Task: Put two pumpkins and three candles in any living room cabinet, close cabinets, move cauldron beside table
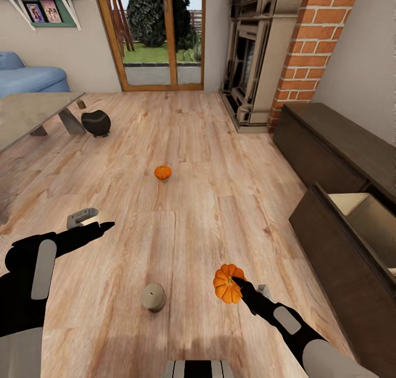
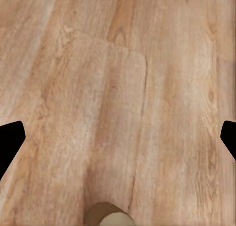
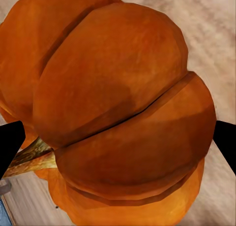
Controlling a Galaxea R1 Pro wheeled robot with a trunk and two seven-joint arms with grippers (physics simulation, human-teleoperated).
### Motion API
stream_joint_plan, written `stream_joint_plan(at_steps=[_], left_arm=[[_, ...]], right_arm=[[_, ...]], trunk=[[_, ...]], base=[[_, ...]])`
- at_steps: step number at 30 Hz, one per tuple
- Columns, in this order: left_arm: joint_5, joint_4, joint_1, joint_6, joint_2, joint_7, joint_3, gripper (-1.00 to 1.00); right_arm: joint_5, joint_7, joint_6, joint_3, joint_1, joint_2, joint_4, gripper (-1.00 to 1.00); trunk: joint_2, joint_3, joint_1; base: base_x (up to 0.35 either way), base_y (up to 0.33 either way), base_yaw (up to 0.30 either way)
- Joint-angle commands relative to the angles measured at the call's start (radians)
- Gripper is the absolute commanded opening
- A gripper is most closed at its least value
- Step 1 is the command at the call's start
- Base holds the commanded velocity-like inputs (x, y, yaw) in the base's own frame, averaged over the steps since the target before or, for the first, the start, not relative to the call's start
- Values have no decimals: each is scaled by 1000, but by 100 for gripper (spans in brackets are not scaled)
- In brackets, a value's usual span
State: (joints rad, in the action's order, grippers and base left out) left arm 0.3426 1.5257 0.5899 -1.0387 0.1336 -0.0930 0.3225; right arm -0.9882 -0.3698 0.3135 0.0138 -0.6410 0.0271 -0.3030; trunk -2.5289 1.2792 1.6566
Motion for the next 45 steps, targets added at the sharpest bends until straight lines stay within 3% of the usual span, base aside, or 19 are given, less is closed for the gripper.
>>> stream_joint_plan(at_steps=[1,18,45], left_arm=[[-8,1,1,-4,0,-10,1,100],[-8,4,1,-4,-5,-10,1,100],[-8,5,1,-4,-5,-10,1,100]], right_arm=[[-6,0,5,2,0,1,0,-100],[-6,0,5,2,0,0,0,-100],[-6,0,3,3,0,-2,-1,-100]], trunk=[[0,-3,-1],[4,-69,-8],[10,-173,-21]], base=[[-180,0,0],[-103,0,0],[-266,0,0]])
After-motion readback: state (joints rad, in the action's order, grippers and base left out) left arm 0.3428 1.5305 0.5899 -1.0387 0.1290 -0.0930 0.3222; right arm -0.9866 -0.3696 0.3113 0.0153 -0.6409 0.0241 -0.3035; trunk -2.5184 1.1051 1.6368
